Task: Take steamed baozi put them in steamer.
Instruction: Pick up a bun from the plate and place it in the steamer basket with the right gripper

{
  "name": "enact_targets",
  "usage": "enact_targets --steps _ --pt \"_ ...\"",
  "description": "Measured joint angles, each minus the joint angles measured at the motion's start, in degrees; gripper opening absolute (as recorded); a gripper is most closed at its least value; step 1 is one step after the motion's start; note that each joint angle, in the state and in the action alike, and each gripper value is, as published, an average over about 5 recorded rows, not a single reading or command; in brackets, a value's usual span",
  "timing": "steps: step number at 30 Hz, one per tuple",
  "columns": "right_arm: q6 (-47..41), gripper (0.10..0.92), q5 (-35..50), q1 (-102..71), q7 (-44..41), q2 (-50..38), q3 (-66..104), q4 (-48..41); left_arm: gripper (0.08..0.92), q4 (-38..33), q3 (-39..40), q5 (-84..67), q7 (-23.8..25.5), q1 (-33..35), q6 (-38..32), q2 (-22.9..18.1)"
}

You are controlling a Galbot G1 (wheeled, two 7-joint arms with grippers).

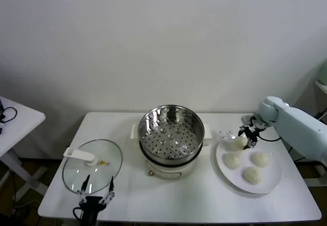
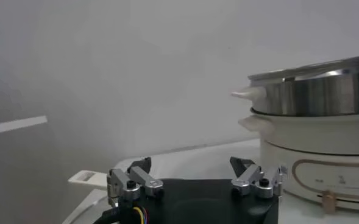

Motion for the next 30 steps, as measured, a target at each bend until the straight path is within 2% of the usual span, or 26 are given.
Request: enact_targets --steps 8,16,23,30 --pt "3.20 0.679 7.39 16.14 -0.32 0.14 -11.20 8.40 0.823 -0.61 -0.24 -0.09 -0.04 0.18 -0.13 0.00" --pt "7.93 0.666 11.79 26.89 1.48 4.40 -17.19 16.33 0.823 -0.75 -0.01 -0.13 -0.09 0.22 -0.38 0.00" --pt "13.41 0.662 8.99 29.83 5.17 10.42 -20.22 19.55 0.823 -0.67 0.05 0.10 -0.14 0.08 -0.50 0.00" --pt "20.98 0.662 1.68 27.92 9.48 17.34 -21.18 15.67 0.823 -1.15 0.21 0.26 -0.25 0.41 -0.57 0.00"
